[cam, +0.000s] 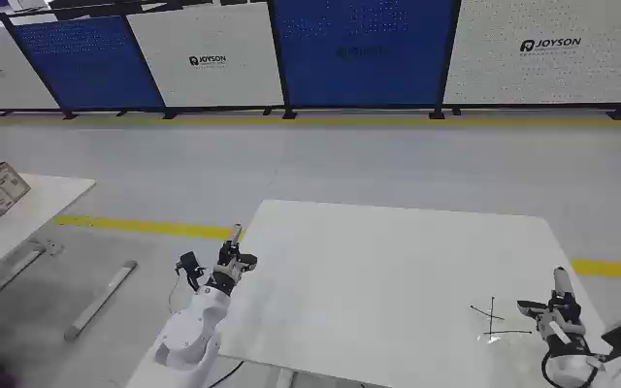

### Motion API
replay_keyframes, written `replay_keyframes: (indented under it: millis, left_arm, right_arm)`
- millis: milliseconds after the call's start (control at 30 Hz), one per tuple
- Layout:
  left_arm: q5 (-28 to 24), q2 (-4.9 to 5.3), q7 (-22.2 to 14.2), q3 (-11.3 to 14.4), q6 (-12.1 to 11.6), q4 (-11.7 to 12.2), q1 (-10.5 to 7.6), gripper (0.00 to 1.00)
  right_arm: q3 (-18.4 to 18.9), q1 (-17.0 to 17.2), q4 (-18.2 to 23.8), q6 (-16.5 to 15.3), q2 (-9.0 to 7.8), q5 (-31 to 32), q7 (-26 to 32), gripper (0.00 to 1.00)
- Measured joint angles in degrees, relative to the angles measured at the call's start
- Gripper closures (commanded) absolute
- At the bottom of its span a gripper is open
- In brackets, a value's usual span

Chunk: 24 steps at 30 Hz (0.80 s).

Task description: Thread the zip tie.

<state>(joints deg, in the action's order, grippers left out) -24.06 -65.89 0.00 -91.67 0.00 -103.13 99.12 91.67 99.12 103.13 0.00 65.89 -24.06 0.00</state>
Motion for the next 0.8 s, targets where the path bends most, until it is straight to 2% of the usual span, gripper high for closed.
replay_keyframes:
  millis: [33, 100, 133, 167, 200, 233, 300, 333, 367, 400, 433, 467, 667, 733, 800]
  left_arm:
    - [0.0, 0.00, 0.0, 0.0, 0.0, 0.0, 0.00, 0.00]
    - [0.0, 0.00, 0.0, 0.0, 0.0, 0.0, 0.00, 0.00]
    - [0.0, 0.00, 0.0, 0.0, 0.0, 0.0, 0.00, 0.22]
    - [0.0, 0.00, 0.0, 0.0, 0.0, 0.0, 0.00, 0.00]
    - [0.0, 0.00, 0.0, 0.0, 0.0, 0.0, 0.00, 0.22]
    - [0.0, 0.00, 0.0, 0.0, 0.0, 0.0, 0.00, 0.00]
    - [0.0, 0.00, 0.0, 0.0, 0.0, 0.0, 0.00, 0.00]
    - [0.0, 0.00, 0.0, 0.0, 0.0, 0.0, 0.00, 0.22]
    - [0.0, 0.00, 0.0, 0.0, 0.0, 0.0, 0.00, 0.00]
    - [0.0, 0.00, 0.0, 0.0, 0.0, 0.0, 0.00, 0.22]
    - [0.0, 0.00, 0.0, 0.0, 0.0, 0.0, 0.00, 0.00]
    - [0.0, 0.00, 0.0, 0.0, 0.0, 0.0, 0.00, 0.00]
    - [0.0, 0.00, 0.0, 0.0, 0.0, 0.0, 0.00, 0.00]
    - [0.0, 0.00, 0.0, 0.0, 0.0, 0.0, 0.00, 0.00]
    - [0.0, 0.00, 0.0, 0.0, 0.0, 0.0, 0.00, 0.00]
  right_arm:
    - [0.0, 0.0, 0.0, 0.0, 0.00, 0.0, 0.0, 0.22]
    - [0.0, 0.0, 0.0, 0.0, 0.00, 0.0, 0.0, 0.22]
    - [0.0, 0.0, 0.0, 0.0, 0.00, 0.0, 0.0, 0.00]
    - [0.0, 0.0, 0.0, 0.0, 0.00, 0.0, 0.0, 0.00]
    - [0.0, 0.0, 0.0, 0.0, 0.00, 0.0, 0.0, 0.22]
    - [0.0, 0.0, 0.0, 0.0, 0.00, 0.0, 0.0, 0.22]
    - [0.0, 0.0, 0.0, 0.0, 0.00, 0.0, 0.0, 0.22]
    - [0.0, 0.0, 0.0, 0.0, 0.00, 0.0, 0.0, 0.22]
    - [0.0, 0.0, 0.0, 0.0, 0.00, 0.0, 0.0, 0.00]
    - [0.0, 0.0, 0.0, 0.0, 0.00, 0.0, 0.0, 0.22]
    - [0.0, 0.0, 0.0, 0.0, 0.00, 0.0, 0.0, 0.22]
    - [0.0, 0.0, 0.0, 0.0, 0.00, 0.0, 0.0, 0.00]
    - [1.1, -0.3, 0.3, -1.0, -0.16, 1.7, 1.6, 0.00]
    - [2.6, -0.1, 0.5, -1.9, -0.41, 2.6, 5.0, 0.00]
    - [4.7, 0.0, 0.3, -2.2, -0.90, 3.0, 11.2, 0.00]
